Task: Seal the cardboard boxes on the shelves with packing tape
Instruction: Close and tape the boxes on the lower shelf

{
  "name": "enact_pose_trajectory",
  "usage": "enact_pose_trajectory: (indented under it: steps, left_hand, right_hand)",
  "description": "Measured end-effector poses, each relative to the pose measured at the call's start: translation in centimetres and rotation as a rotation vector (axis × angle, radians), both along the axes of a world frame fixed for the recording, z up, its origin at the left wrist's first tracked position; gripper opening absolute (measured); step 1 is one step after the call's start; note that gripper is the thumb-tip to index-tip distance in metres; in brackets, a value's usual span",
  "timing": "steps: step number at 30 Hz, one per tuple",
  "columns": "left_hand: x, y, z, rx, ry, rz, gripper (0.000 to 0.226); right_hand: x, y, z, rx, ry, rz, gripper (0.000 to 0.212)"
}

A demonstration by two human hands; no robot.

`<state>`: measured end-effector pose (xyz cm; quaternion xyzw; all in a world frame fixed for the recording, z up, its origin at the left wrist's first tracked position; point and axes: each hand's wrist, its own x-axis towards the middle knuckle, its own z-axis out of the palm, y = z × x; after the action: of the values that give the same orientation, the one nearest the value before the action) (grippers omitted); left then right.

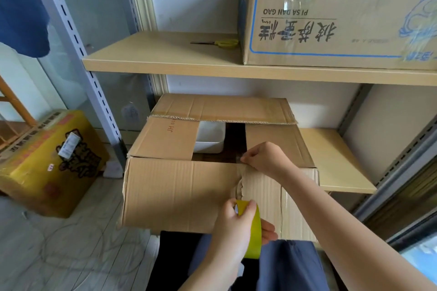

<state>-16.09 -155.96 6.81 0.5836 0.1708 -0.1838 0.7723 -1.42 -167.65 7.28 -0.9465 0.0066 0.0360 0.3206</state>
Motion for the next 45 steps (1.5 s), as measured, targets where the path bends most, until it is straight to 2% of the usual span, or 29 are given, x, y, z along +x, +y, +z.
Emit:
enact_pose_trajectory:
  steps: [2, 3, 4, 6, 7, 8, 10, 12, 15, 17, 20, 23, 27, 32, 37, 45]
  left_hand:
    - [0.0, -0.3, -0.7, -0.014, 0.014, 0.013, 0.018]
    - [0.0, -0.3, -1.1, -0.023, 0.012, 0.017, 0.018]
    - [0.0, -0.3, -1.3, -0.032, 0.002, 0.025, 0.018]
    - [0.2, -0.1, -1.5, -0.054, -0.021, 0.052, 0.021]
    - [0.5, 0.1, -1.6, -0.064, -0.029, 0.062, 0.023]
    - [0.7, 0.1, -1.7, -0.069, -0.034, 0.067, 0.025]
    - [0.8, 0.3, -1.7, -0.064, -0.039, 0.072, 0.022]
    - [1.3, 0.4, -1.8, -0.051, -0.063, 0.084, 0.014]
    - [2.7, 0.9, -2.4, 0.019, -0.137, 0.046, 0.012]
    - [2.9, 1.2, -3.5, 0.064, -0.108, 0.004, 0.010]
    - [1.5, 1.5, -6.6, 0.119, -0.003, -0.067, 0.013]
    - [2.1, 1.8, -9.2, 0.130, -0.014, -0.089, 0.028]
    - [4.9, 1.3, -11.0, 0.009, 0.070, -0.172, 0.040]
    - [7.6, 0.7, -13.0, -0.079, 0.087, -0.069, 0.044]
    - [10.1, 0.2, -14.0, -0.240, 0.146, 0.027, 0.039]
    - [10.3, -0.6, -14.4, -0.440, 0.156, 0.158, 0.012]
  right_hand:
    - [0.4, -0.3, 0.2, -0.114, 0.003, 0.013, 0.078]
    - [0.3, -0.4, 0.1, -0.176, -0.072, 0.005, 0.084]
    - [-0.1, -0.4, 0.0, -0.213, -0.211, 0.007, 0.074]
    - [-1.2, -0.4, -1.1, -0.273, -0.604, 0.137, 0.037]
    - [-1.7, -0.3, -1.7, -0.313, -0.722, 0.241, 0.037]
    - [-2.1, -0.1, -2.4, -0.359, -0.749, 0.337, 0.043]
    - [-2.3, 0.0, -3.5, -0.469, -0.750, 0.389, 0.051]
    - [-1.6, 0.0, -3.9, -0.545, -0.742, 0.340, 0.053]
    - [0.3, 0.0, -3.6, -0.556, -0.740, 0.345, 0.054]
    - [2.0, -0.3, -3.0, -0.544, -0.635, 0.356, 0.051]
    - [4.6, -1.0, -2.0, -0.494, -0.457, 0.346, 0.051]
    - [5.9, -1.3, -2.2, -0.494, -0.457, 0.378, 0.051]
    - [6.8, -1.3, -2.5, -0.477, -0.415, 0.420, 0.050]
    - [7.0, -1.3, -2.6, -0.468, -0.420, 0.446, 0.050]
    - [7.2, -1.3, -2.7, -0.501, -0.439, 0.452, 0.050]
    - [7.5, -1.3, -2.9, -0.538, -0.422, 0.431, 0.050]
